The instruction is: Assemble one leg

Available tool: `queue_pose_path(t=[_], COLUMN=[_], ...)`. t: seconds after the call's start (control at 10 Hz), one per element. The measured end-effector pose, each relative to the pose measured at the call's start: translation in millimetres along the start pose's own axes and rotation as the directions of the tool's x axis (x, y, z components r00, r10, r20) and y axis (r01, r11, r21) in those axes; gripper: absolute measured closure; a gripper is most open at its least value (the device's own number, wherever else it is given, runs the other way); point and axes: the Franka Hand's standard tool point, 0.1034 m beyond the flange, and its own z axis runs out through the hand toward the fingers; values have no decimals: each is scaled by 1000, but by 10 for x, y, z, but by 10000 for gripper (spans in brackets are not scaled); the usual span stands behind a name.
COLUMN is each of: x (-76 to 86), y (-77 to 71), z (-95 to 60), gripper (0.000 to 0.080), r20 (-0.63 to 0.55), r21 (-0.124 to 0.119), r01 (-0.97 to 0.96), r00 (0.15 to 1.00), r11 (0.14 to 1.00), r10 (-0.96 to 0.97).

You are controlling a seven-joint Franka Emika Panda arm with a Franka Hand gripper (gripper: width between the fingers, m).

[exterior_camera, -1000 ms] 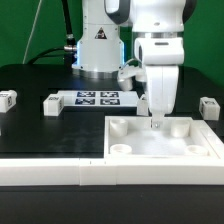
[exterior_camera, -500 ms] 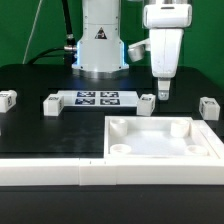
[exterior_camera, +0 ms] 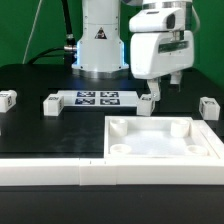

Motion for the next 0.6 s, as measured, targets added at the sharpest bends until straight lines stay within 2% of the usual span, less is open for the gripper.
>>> queue_pose_path(t=[0.2, 0.4, 0.6], x=[103, 233, 411], y=[-235, -380, -561], z=[48, 46, 31], gripper=[150, 150, 150], r20=[2, 1, 14], r21=[23, 36, 52], r01=[-284, -434, -638], r00=[959, 901, 770], r11=[959, 900, 769], r10=[284, 434, 638])
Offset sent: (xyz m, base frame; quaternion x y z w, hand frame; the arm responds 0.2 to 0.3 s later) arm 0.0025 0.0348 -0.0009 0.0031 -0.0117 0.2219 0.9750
